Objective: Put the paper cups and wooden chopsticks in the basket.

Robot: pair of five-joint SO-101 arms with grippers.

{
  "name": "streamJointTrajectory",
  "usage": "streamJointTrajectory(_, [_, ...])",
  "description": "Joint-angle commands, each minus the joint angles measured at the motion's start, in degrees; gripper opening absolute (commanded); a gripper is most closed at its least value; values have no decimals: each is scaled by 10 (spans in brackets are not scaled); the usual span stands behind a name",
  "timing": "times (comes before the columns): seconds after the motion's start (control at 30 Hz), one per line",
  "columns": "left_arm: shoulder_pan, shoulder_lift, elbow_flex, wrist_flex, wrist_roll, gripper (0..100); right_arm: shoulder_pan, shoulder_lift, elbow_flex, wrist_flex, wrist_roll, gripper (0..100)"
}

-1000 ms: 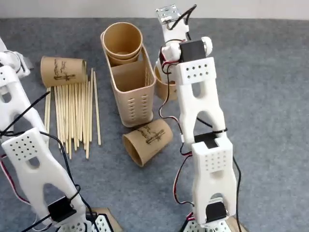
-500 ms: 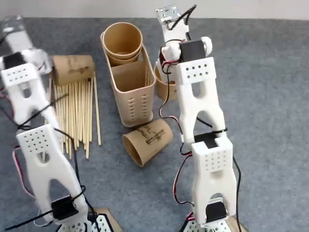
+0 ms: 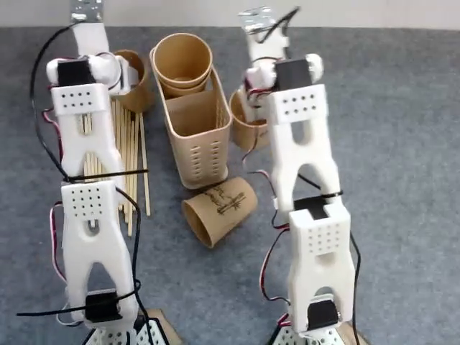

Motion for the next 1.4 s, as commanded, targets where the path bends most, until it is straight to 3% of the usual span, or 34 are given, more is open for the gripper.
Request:
streamJointTrajectory(0.0, [6,-22,-29,-19,1,270,51,-22,-10,7,5,260])
streamJointTrajectory(0.2, [-13,-31,-30,-40,-20,267,101,-63,-10,7,6,260])
streamJointTrajectory(0.53, [-24,-94,-21,-48,-19,267,101,-63,-4,7,6,260])
streamJointTrajectory(0.9, [-14,-87,166,-193,-18,267,101,-51,-4,-11,6,260])
streamJointTrajectory(1.07, [-7,-86,212,-201,-18,265,99,7,-8,-44,4,260])
streamJointTrajectory(1.37, [-4,-85,219,-170,-21,94,53,89,-9,-81,3,260])
